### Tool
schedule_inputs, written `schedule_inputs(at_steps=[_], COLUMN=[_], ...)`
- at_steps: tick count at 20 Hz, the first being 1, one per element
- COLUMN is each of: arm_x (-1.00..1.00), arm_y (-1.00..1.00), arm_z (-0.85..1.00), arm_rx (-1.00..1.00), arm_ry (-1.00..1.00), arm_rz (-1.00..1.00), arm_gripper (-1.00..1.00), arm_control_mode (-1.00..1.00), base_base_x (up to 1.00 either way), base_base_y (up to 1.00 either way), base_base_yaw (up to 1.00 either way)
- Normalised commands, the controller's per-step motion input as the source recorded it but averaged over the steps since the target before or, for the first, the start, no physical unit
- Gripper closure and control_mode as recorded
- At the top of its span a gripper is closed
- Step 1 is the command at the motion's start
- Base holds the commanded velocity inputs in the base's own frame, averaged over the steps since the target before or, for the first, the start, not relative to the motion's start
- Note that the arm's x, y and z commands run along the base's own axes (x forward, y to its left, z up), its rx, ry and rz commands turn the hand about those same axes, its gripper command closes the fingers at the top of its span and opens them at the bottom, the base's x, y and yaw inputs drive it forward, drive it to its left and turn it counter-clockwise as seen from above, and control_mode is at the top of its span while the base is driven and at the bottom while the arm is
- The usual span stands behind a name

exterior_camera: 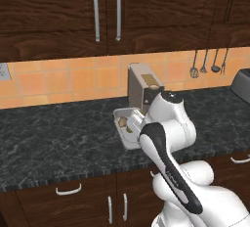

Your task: Take the meat container that has the chicken drumstick and place it on the second highest rack of the freezer. Then take the vegetable container that has the potato and sweet potato and place it on the highest rack of the freezer.

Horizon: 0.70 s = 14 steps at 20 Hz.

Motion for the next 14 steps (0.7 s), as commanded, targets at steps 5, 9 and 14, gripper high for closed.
schedule_inputs(at_steps=[5,9,14], arm_x=[-0.28,-0.18,-0.82], arm_y=[0.0,-0.01,-0.34], arm_z=[1.0,0.99,0.56], arm_rx=[-0.1,-0.2,-0.24], arm_ry=[0.11,0.17,0.05], arm_rz=[0.18,0.2,0.21], arm_gripper=[1.0,1.0,1.0], arm_control_mode=[-1.0,-1.0,-1.0], base_base_x=[0.0,0.0,0.0], base_base_y=[0.0,0.0,0.0], base_base_yaw=[0.0,0.0,0.0])
